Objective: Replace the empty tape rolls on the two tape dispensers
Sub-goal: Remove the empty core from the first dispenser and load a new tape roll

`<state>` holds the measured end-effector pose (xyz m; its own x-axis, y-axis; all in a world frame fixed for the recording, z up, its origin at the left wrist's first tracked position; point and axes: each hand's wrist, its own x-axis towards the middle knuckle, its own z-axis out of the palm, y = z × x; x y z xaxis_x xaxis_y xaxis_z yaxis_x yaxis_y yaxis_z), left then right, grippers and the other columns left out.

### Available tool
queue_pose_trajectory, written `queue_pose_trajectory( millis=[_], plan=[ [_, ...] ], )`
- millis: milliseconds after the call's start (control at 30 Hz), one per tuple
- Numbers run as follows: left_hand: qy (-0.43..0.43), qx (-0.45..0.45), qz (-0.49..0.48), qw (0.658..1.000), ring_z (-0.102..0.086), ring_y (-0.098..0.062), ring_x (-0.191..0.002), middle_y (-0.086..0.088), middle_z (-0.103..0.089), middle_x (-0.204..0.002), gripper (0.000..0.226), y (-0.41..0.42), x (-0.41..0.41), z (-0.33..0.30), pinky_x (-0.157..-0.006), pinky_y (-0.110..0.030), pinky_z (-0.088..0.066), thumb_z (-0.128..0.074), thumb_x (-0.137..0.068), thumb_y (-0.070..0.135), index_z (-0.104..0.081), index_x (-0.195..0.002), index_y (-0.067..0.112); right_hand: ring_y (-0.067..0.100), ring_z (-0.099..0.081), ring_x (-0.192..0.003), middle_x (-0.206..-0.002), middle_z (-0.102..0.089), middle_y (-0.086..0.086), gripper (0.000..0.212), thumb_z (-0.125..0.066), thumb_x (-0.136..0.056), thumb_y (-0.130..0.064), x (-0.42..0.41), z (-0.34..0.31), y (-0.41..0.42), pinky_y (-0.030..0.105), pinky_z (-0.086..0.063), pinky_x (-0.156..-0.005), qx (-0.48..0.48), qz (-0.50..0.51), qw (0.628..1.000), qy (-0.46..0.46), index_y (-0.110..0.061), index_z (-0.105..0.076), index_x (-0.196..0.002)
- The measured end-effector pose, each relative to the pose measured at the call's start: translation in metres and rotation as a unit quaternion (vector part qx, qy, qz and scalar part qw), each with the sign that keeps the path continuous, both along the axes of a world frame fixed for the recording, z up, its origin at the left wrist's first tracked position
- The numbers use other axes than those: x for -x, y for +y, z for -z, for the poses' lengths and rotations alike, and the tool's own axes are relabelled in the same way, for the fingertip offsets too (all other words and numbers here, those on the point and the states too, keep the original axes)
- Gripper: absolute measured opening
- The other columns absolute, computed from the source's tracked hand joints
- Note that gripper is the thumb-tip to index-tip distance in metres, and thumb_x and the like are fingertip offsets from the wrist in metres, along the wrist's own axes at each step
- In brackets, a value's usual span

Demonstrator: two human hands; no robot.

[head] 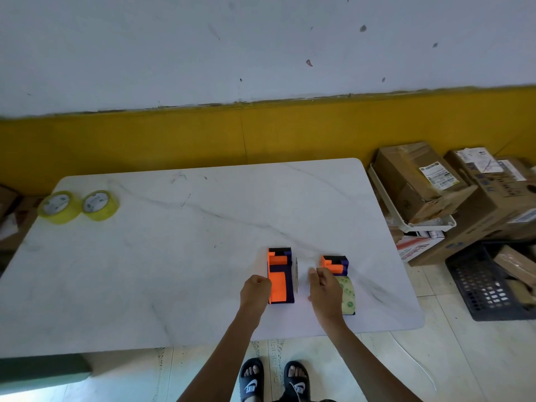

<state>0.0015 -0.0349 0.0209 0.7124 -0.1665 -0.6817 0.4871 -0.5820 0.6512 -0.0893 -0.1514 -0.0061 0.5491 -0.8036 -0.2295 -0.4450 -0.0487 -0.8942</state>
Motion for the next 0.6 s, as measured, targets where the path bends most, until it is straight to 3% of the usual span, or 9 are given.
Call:
queue_pose_trajectory(
  millis=[133, 300, 400, 467, 533, 600],
  plan=[
    [-0.051, -0.010, 0.016, 0.999, -0.034, -0.014, -0.058, -0.001, -0.041, -0.066, 0.020, -0.002, -0.002, -0.012, -0.051, -0.025, -0.029, -0.036, -0.086, 0.005, -0.042, -0.068, 0.012, 0.007, -0.042, -0.047, -0.047, -0.046, -0.012, 0.034, -0.052, -0.096, -0.025, -0.002, -0.007, 0.001, 0.054, -0.055, -0.060, 0.001, -0.005, 1.000, -0.013, -0.019, -0.045, -0.063],
    [-0.138, 0.093, 0.105, 0.980, -0.043, -0.018, -0.065, -0.005, -0.050, -0.071, 0.023, -0.014, -0.008, -0.038, -0.060, -0.031, -0.036, -0.042, -0.092, 0.017, -0.047, -0.069, 0.014, 0.020, -0.046, -0.053, -0.054, -0.044, -0.002, 0.035, -0.052, -0.093, -0.030, -0.025, -0.035, 0.007, 0.050, -0.050, -0.056, 0.000, -0.040, 0.997, -0.063, -0.015, -0.047, -0.062],
    [-0.180, 0.111, 0.096, 0.973, -0.054, -0.016, -0.074, 0.004, -0.058, -0.079, 0.018, -0.012, -0.015, -0.049, -0.068, -0.030, -0.047, -0.048, -0.093, 0.019, -0.057, -0.078, 0.021, 0.034, -0.054, -0.056, -0.058, -0.052, 0.008, 0.035, -0.050, -0.090, -0.034, -0.043, -0.050, 0.013, 0.048, -0.050, -0.057, -0.005, -0.056, 0.995, -0.078, -0.010, -0.050, -0.064],
    [-0.205, 0.103, 0.076, 0.970, -0.057, -0.014, -0.077, 0.006, -0.060, -0.082, 0.012, -0.004, -0.020, -0.054, -0.075, -0.038, -0.054, -0.051, -0.092, 0.019, -0.061, -0.087, 0.016, 0.033, -0.054, -0.059, -0.059, -0.050, 0.005, 0.035, -0.052, -0.090, -0.033, -0.052, -0.056, 0.017, 0.049, -0.053, -0.057, -0.012, -0.083, 0.993, -0.085, -0.006, -0.051, -0.067],
    [-0.224, 0.093, 0.055, 0.969, -0.056, -0.016, -0.075, 0.004, -0.059, -0.078, 0.015, 0.006, -0.024, -0.059, -0.076, -0.045, -0.055, -0.052, -0.091, 0.018, -0.061, -0.083, 0.010, 0.024, -0.052, -0.057, -0.059, -0.049, 0.003, 0.035, -0.053, -0.090, -0.032, -0.058, -0.062, 0.024, 0.042, -0.052, -0.051, -0.018, -0.109, 0.990, -0.084, -0.005, -0.052, -0.068],
    [-0.239, 0.076, 0.043, 0.967, -0.054, -0.017, -0.071, 0.004, -0.056, -0.072, 0.019, 0.017, -0.027, -0.065, -0.075, -0.046, -0.055, -0.052, -0.090, 0.017, -0.059, -0.073, 0.013, 0.021, -0.052, -0.056, -0.063, -0.051, 0.009, 0.035, -0.055, -0.094, -0.027, -0.063, -0.068, 0.032, 0.026, -0.047, -0.043, -0.026, -0.136, 0.987, -0.086, -0.001, -0.055, -0.072]
  ],
)
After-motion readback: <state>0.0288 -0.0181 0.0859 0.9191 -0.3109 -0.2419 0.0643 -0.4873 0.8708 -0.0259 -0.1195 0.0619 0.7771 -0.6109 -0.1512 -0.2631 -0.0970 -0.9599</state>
